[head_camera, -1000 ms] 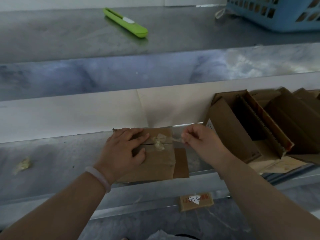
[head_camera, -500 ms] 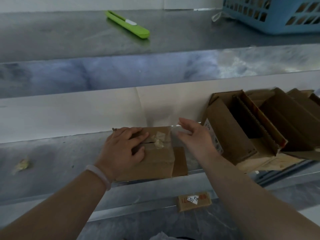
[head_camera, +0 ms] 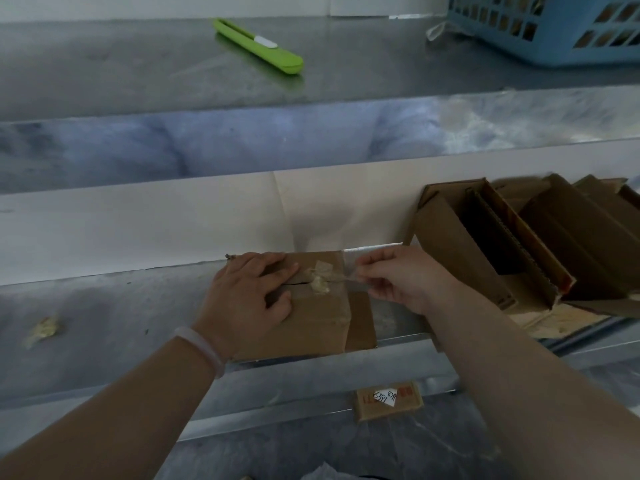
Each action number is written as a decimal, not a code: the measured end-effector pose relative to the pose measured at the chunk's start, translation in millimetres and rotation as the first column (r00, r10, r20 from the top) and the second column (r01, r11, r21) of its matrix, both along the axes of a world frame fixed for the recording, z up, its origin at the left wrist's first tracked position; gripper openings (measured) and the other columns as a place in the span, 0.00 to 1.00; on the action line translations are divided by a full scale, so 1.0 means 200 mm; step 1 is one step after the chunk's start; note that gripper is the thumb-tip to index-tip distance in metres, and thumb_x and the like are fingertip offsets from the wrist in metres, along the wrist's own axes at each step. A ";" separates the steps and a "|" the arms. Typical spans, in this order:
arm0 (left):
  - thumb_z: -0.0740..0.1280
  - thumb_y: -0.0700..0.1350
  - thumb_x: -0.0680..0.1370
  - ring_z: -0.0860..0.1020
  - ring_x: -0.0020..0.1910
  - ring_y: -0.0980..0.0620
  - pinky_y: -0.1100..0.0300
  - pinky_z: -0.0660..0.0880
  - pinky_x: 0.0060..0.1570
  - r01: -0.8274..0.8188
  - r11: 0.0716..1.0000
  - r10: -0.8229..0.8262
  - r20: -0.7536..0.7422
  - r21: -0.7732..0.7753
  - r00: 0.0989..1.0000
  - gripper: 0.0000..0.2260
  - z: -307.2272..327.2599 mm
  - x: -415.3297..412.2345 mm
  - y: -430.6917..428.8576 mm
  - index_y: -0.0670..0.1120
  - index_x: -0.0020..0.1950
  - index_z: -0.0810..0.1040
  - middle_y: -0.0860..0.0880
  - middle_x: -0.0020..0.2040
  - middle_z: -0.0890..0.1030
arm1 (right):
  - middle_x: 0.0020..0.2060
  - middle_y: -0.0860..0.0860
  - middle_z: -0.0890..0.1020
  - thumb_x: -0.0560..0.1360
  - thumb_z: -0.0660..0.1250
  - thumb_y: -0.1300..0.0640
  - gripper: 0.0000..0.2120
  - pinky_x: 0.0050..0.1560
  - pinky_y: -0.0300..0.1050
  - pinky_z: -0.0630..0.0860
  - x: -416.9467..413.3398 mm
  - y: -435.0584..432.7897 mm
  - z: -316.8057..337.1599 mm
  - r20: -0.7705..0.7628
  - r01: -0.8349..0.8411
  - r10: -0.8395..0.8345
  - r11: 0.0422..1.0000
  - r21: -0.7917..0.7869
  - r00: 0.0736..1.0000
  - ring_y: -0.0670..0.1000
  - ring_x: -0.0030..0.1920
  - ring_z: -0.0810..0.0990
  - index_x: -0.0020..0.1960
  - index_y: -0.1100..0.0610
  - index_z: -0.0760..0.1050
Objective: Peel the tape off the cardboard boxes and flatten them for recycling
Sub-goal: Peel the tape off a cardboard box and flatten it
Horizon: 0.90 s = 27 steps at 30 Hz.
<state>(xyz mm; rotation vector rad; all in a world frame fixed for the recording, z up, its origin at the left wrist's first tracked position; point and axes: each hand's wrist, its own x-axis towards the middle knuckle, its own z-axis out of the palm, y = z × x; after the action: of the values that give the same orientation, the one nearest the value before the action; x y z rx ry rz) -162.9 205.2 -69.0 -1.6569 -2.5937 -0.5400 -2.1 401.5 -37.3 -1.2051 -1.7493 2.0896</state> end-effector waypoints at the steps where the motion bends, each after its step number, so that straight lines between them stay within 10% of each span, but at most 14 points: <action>1: 0.55 0.60 0.74 0.71 0.64 0.51 0.48 0.68 0.65 -0.001 1.000 0.001 0.002 0.000 1.000 0.23 0.00 0.00 0.00 0.57 0.65 0.76 0.56 0.66 0.74 | 0.37 0.53 0.82 0.75 0.68 0.67 0.07 0.30 0.36 0.77 0.00 -0.01 -0.02 0.028 -0.005 0.004 1.000 0.027 1.000 0.44 0.34 0.81 0.51 0.61 0.80; 7: 0.54 0.60 0.74 0.71 0.64 0.51 0.49 0.68 0.64 0.006 0.999 -0.006 -0.018 -0.034 1.000 0.24 -0.01 -0.01 0.00 0.57 0.67 0.75 0.56 0.66 0.74 | 0.53 0.45 0.81 0.78 0.66 0.51 0.13 0.54 0.31 0.72 0.00 -0.11 -0.13 0.226 -0.234 0.121 0.775 0.587 0.967 0.42 0.53 0.77 0.61 0.51 0.80; 10: 0.52 0.61 0.74 0.70 0.64 0.51 0.49 0.67 0.64 -0.004 0.999 0.003 -0.022 -0.047 1.000 0.25 0.00 -0.01 0.01 0.57 0.67 0.75 0.56 0.67 0.73 | 0.54 0.44 0.77 0.74 0.71 0.48 0.14 0.50 0.21 0.64 0.03 -0.16 -0.19 0.149 -0.152 0.061 0.655 0.740 0.987 0.39 0.53 0.74 0.59 0.49 0.80; 17: 0.52 0.61 0.73 0.71 0.65 0.50 0.49 0.67 0.65 -0.003 0.999 0.003 -0.011 -0.039 1.000 0.26 0.02 0.01 0.00 0.56 0.67 0.75 0.55 0.66 0.74 | 0.44 0.48 0.76 0.76 0.68 0.57 0.03 0.52 0.43 0.73 -0.03 -0.17 -0.14 0.194 -0.220 0.107 0.383 0.897 0.975 0.46 0.45 0.73 0.45 0.55 0.80; 24: 0.51 0.62 0.72 0.70 0.65 0.50 0.50 0.65 0.66 -0.015 0.999 0.015 -0.006 -0.045 1.000 0.27 0.02 0.01 0.01 0.57 0.66 0.76 0.55 0.67 0.74 | 0.44 0.41 0.82 0.75 0.71 0.52 0.13 0.48 0.28 0.73 -0.06 -0.21 -0.09 -0.001 -0.054 0.079 0.698 0.714 0.997 0.37 0.44 0.79 0.59 0.46 0.77; 27: 0.52 0.62 0.72 0.70 0.65 0.50 0.50 0.66 0.66 -0.013 0.999 0.012 -0.012 -0.051 1.000 0.27 0.01 0.00 0.01 0.57 0.66 0.75 0.55 0.67 0.74 | 0.50 0.44 0.82 0.75 0.70 0.49 0.13 0.50 0.24 0.69 -0.09 -0.25 -0.08 0.119 -0.187 0.157 0.557 0.809 0.980 0.38 0.47 0.77 0.59 0.48 0.79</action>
<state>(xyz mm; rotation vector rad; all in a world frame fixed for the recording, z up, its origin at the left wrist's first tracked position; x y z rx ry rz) -162.0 206.4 -66.9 -1.6522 -2.6294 -0.4662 -20.7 351.0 -53.6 -0.7715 -2.4837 0.9857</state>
